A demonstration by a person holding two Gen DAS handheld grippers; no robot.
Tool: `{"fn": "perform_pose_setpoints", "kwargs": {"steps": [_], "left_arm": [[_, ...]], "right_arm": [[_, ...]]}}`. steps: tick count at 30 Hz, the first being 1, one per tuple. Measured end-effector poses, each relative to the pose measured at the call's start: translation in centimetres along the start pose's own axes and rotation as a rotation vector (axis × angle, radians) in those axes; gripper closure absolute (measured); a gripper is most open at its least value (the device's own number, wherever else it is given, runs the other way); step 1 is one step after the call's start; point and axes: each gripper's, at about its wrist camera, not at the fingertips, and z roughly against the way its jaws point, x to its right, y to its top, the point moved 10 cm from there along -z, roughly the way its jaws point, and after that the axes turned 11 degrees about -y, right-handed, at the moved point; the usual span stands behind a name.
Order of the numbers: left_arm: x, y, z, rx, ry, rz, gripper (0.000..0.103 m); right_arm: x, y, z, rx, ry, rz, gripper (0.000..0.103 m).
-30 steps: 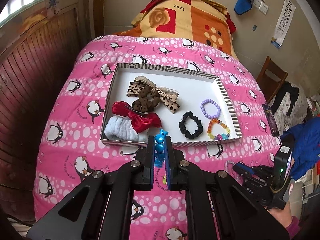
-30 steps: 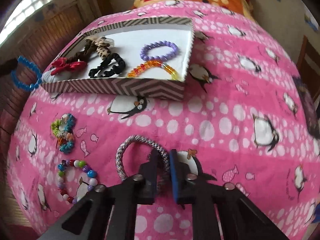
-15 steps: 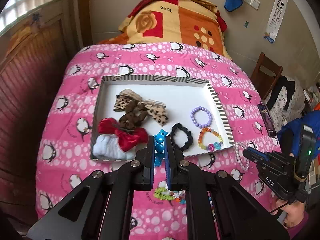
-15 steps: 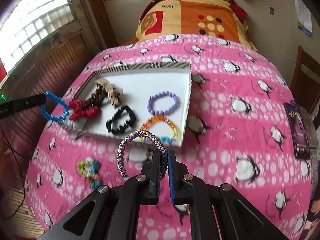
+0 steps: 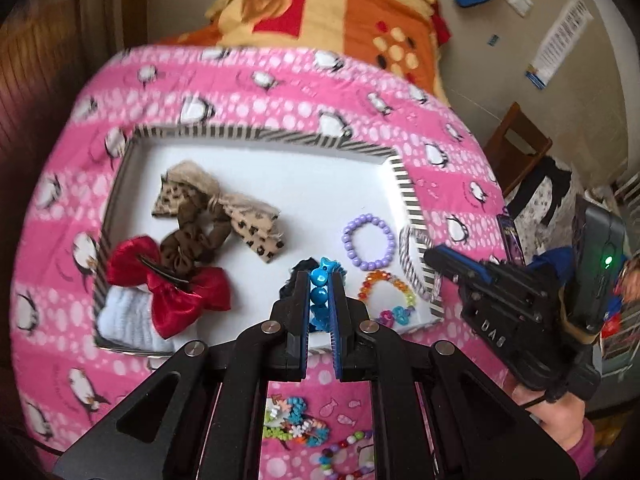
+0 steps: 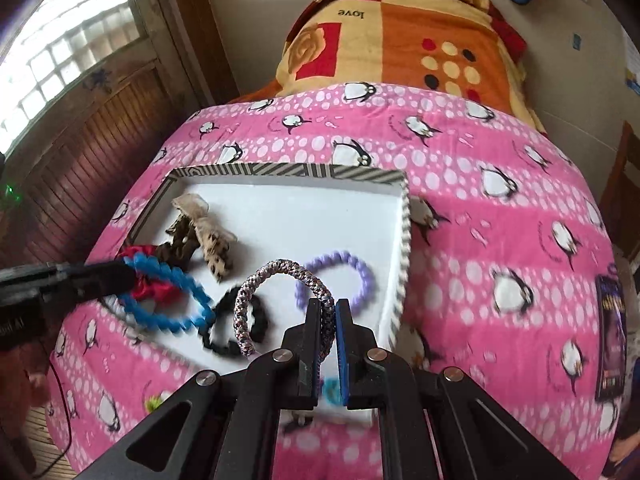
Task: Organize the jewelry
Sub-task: 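Carry the blue and silver bracelets into the tray with both grippers, then open both grippers to drop the bracelets in the tray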
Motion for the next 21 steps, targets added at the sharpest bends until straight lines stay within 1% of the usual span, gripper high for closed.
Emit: {"fn": "perform_pose_setpoints", "kwargs": {"steps": [5,8,13,16,18,21], "left_arm": [[-4.6,-0.8,-2.3,-0.041,0.062,0.088,0.096],[-6.6,-1.3,-2.8,-0.055,0.100,0.113,0.096],[-8.5,-1.8,-3.3,-0.061,0.151,0.122,0.096],[-9.0,-2.0,-3.7,-0.068,0.165,0.126,0.096],[-9.1,-2.0,-4.0,-0.070,0.179,0.118,0.096],[-9.0,-2.0,-4.3,-0.069,0.193,0.107,0.096]], "right_arm": [[-1.3,1.6,-3.1,-0.032,0.013,0.034,0.097],[-2.3,2.3,-5.1,-0.060,0.015,0.060,0.097],[-3.6,3.2,-8.3,-0.099,-0.011,0.106,0.097],[-4.1,3.4,-10.1,-0.121,-0.040,0.133,0.097],[-4.2,3.3,-10.8,-0.129,-0.056,0.143,0.097],[-4.4,3.7,-11.3,-0.118,-0.074,0.155,0.097]]}}
